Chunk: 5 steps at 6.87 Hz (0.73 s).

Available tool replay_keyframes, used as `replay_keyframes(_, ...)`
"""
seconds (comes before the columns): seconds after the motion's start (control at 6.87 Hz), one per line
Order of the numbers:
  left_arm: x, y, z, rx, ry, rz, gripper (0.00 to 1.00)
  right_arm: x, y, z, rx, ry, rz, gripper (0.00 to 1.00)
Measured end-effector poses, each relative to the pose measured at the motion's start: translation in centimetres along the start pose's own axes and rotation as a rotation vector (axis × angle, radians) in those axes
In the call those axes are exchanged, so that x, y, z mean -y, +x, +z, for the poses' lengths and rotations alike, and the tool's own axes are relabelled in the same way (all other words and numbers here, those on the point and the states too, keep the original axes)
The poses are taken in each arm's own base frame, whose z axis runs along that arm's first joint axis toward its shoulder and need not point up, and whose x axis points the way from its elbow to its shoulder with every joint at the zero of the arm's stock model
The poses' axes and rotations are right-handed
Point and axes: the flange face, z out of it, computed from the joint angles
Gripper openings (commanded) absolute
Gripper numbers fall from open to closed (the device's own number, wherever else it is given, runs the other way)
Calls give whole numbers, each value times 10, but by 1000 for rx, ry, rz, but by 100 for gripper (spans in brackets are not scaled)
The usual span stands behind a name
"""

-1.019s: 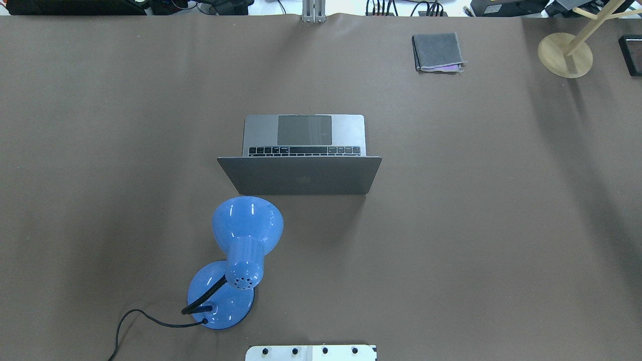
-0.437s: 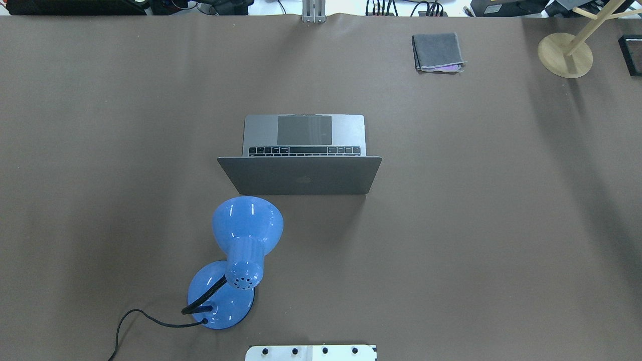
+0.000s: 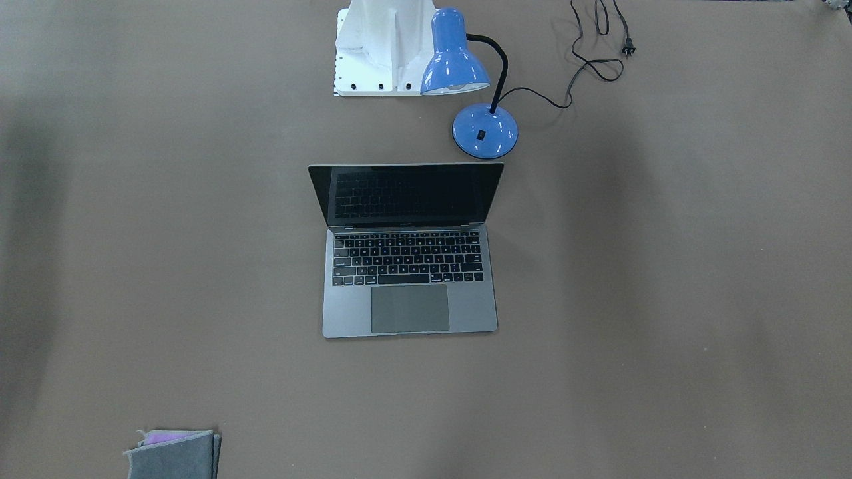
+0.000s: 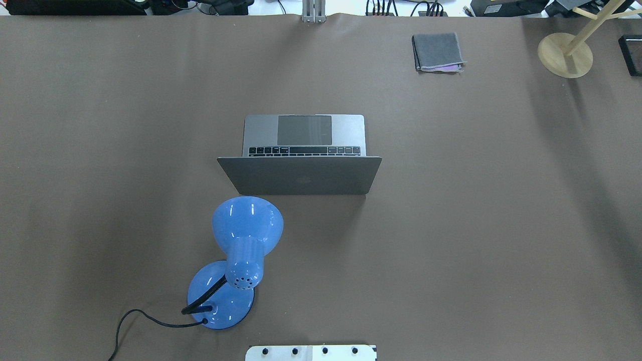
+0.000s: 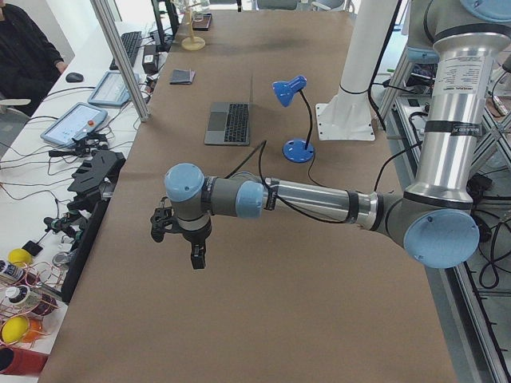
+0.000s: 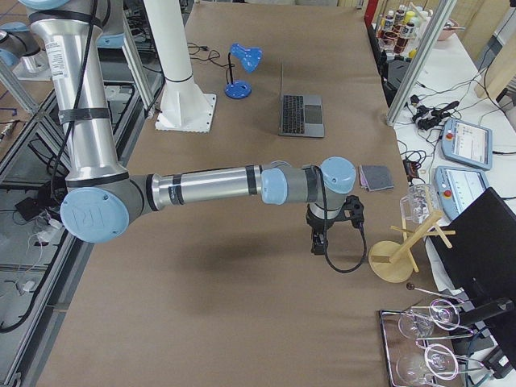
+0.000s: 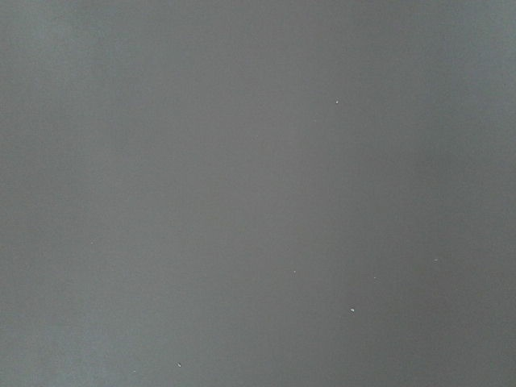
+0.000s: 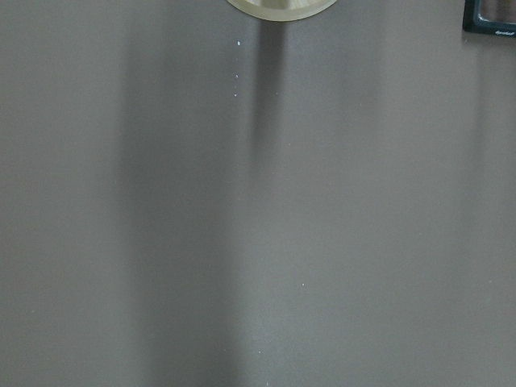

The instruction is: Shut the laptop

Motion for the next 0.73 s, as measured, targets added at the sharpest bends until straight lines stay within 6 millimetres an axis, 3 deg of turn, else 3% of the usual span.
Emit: replay_keyframes(0.73,2,4,-4,-2,9,10,98,0,1,1,-1,-1,0,100)
